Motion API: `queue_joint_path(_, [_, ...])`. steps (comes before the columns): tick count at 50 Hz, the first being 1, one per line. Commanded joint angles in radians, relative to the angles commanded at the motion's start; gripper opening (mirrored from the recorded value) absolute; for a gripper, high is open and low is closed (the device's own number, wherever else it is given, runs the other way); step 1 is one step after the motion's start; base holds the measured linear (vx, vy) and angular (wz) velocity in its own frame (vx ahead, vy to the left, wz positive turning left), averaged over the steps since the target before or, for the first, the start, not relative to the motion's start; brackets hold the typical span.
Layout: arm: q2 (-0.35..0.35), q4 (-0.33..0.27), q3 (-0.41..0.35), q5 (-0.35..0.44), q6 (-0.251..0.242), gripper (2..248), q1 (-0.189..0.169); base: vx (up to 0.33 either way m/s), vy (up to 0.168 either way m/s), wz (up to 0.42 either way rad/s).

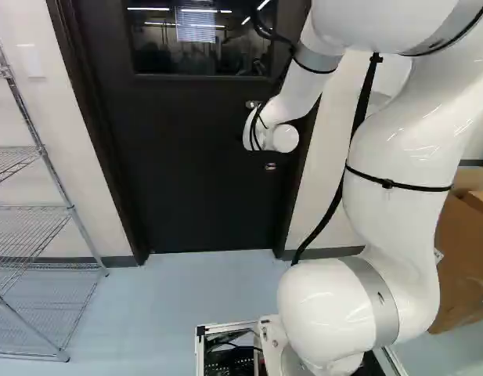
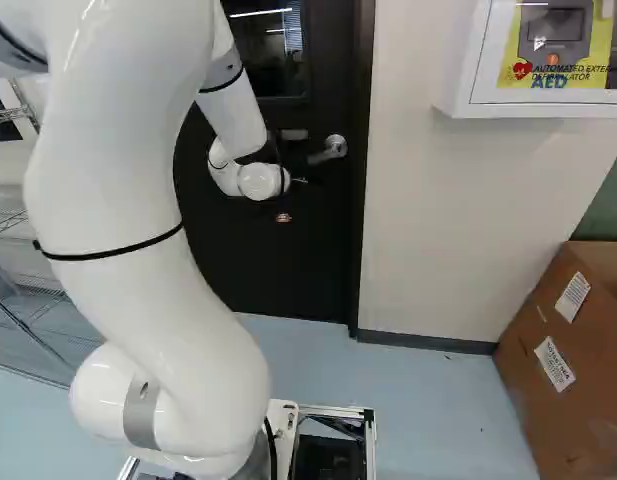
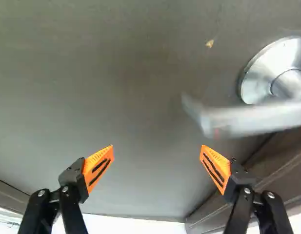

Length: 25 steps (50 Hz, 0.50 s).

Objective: Open the door and move inside

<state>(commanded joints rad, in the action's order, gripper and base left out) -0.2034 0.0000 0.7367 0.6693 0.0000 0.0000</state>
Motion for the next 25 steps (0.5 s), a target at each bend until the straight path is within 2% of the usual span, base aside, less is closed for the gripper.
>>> queue_joint_path(25, [-0.037,0.007,0.002,0.000,0.000,247,0.000,0.000,0.000,0.000])
